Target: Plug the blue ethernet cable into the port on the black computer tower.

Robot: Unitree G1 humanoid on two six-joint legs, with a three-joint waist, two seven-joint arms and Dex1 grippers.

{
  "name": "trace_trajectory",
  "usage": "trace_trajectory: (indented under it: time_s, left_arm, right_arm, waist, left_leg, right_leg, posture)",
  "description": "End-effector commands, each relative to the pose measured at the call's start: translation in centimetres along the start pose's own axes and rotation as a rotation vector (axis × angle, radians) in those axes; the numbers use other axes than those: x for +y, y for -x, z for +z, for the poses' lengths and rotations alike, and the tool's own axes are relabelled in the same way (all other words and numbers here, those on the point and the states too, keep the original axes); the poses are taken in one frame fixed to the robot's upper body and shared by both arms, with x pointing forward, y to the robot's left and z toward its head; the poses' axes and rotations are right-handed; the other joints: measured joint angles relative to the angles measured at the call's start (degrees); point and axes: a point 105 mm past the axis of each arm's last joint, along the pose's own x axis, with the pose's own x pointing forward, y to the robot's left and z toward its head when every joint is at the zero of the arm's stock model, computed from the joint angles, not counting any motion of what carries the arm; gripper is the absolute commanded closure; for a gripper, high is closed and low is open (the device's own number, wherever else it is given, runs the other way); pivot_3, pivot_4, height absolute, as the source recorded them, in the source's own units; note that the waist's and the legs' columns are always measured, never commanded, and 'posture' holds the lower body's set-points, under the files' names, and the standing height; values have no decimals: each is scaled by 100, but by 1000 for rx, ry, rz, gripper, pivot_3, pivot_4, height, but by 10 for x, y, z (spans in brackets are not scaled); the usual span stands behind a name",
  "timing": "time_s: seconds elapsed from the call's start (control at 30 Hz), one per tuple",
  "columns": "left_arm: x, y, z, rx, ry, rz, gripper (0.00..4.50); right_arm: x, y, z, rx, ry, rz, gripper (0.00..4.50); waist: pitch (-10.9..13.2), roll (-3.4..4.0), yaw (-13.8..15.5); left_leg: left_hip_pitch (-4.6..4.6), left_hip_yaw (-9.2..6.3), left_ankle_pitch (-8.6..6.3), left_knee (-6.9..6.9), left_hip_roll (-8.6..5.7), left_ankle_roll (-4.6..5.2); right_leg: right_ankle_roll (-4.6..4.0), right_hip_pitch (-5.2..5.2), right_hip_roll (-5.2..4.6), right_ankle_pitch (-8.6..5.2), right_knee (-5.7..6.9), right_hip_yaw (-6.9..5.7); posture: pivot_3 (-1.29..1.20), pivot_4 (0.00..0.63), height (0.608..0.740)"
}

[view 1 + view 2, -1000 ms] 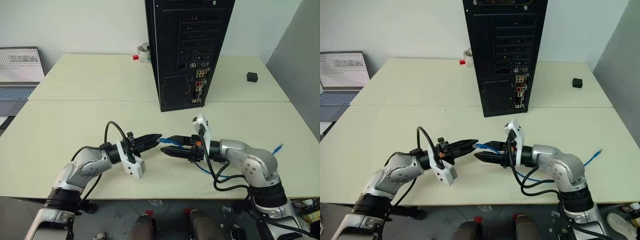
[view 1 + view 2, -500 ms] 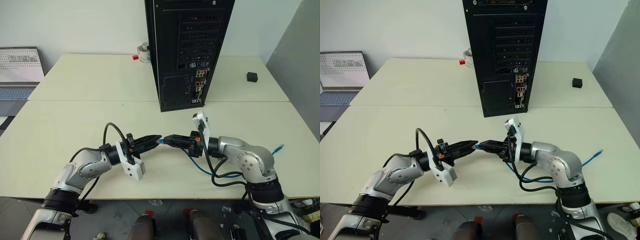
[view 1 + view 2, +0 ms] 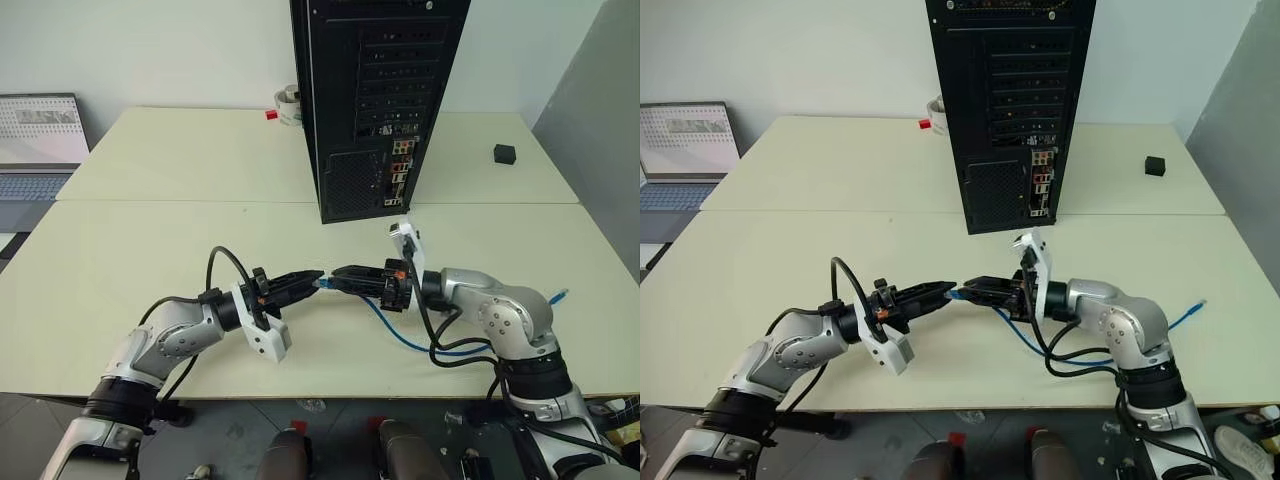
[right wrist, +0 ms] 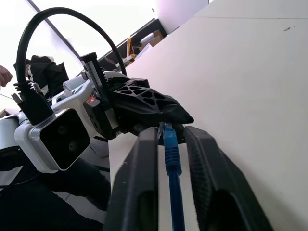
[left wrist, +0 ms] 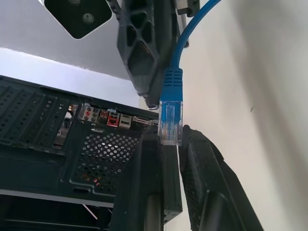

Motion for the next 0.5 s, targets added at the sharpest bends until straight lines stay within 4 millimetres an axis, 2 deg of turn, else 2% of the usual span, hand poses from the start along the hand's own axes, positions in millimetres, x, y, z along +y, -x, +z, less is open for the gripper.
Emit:
trace_trajectory:
  time_s: [0.03, 0.1, 0.13, 0.3, 0.5]
  left_arm:
    - [6, 0, 4, -20, -19, 23, 4263]
    - [6, 0, 4, -22, -21, 25, 4264]
    - [6, 0, 4, -22, -22, 25, 4264]
    - [6, -1, 4, -21, -24, 28, 4264]
    - [6, 0, 4, -19, -24, 25, 4264]
  right_arm:
    - [3, 4, 7, -21, -7, 22, 2468]
    - [0, 5, 3, 2, -27, 12, 2086]
    - [0, 5, 1, 16, -40, 15, 2045]
    - [0, 5, -4, 33, -61, 16, 2033]
    - [0, 2, 2, 1, -62, 19, 2033]
  waist:
    - [0, 0, 0]
    - [0, 0, 0]
    - [0, 0, 0]
    - [0, 0, -1]
    - [0, 0, 0]
  left_leg:
    - [0, 0, 0, 0, 0, 0]
    - [0, 0, 0, 0, 0, 0]
    - [0, 0, 0, 0, -1, 0]
    - [0, 0, 0, 0, 0, 0]
    - [-1, 1, 0, 0, 0, 0]
  right_leg:
    - [0, 0, 0, 0, 0, 0]
    - [0, 0, 0, 0, 0, 0]
    - [0, 0, 0, 0, 0, 0]
    - [0, 0, 0, 0, 0, 0]
    - [0, 0, 0, 0, 0, 0]
  posture:
    - [0, 150, 740]
    - [0, 150, 740]
    - [0, 150, 740]
    - [0, 150, 740]
    - [0, 150, 740]
